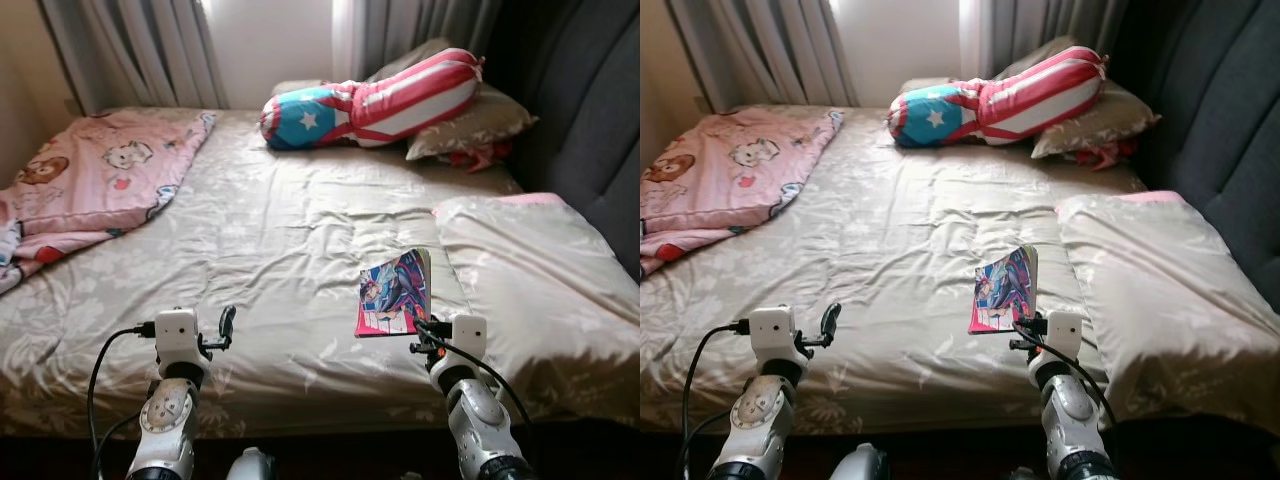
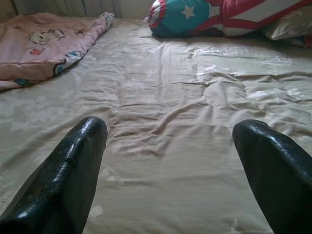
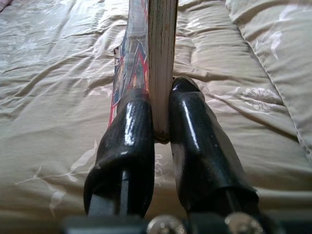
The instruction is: Clean up the room
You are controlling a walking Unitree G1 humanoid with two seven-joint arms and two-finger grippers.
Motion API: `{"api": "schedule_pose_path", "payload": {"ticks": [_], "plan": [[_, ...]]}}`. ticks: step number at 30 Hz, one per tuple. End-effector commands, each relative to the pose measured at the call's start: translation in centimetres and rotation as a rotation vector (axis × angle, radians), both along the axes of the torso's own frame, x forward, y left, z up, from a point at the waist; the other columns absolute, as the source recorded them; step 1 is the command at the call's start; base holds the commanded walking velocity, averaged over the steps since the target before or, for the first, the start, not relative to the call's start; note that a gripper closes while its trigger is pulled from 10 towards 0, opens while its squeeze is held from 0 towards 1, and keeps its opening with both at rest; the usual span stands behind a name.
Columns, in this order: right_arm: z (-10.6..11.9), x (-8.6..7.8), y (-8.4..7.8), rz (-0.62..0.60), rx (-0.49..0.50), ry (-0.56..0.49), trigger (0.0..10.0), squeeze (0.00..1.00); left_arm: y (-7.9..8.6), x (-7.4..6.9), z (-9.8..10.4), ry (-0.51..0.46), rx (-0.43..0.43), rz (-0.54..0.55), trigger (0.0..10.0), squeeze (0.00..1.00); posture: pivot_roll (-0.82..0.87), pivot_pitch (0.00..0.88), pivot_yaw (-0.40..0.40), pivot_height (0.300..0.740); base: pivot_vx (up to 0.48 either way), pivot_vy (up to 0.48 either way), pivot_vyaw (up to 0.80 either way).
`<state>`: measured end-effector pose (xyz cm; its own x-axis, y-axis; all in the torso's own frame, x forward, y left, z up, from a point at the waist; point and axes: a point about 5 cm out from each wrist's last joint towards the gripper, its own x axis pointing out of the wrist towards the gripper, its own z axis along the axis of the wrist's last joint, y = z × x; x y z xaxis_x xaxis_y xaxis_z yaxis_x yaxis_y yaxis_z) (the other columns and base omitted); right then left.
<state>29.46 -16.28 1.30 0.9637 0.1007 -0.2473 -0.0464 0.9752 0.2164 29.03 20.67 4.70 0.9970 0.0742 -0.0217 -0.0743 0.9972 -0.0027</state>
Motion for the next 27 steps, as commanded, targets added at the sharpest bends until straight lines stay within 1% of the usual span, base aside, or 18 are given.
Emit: {"api": "schedule_pose_path", "payload": {"ticks": [1, 11, 14, 18, 27], "plan": [[1.25, 0.91, 0.18, 0.003, 0.012, -0.066, 10.0, 0.00, 0.29, 0.02, 0.05, 0.010, 0.009, 0.004, 10.0, 0.00, -0.06, 0.000, 0.002, 0.642, 0.000, 0.000, 0.00], [1.32, 1.01, 0.45, 0.015, 0.027, -0.069, 10.0, 0.00, 0.45, 0.12, 0.05, 0.018, 0.019, 0.003, 10.0, 0.00, -0.06, 0.000, 0.006, 0.642, 0.000, 0.000, 0.00], [1.43, 1.04, 0.65, 0.039, 0.010, -0.081, 10.0, 0.00, 0.40, 0.13, 0.06, 0.020, 0.021, -0.003, 10.0, 0.00, -0.06, 0.000, 0.012, 0.642, 0.251, 0.000, 0.00], [1.56, 1.11, 0.73, 0.044, 0.023, -0.091, 10.0, 0.00, 0.36, 0.20, 0.06, 0.022, 0.024, -0.010, 10.0, 0.00, -0.07, 0.000, 0.012, 0.642, 0.291, 0.000, 0.73], [1.66, 1.20, 0.41, 0.028, 0.031, -0.093, 10.0, 0.00, 0.26, 0.44, 0.23, 0.020, 0.027, -0.012, 10.0, 0.00, -0.07, 0.000, 0.008, 0.642, 0.311, 0.000, 0.00]]}}
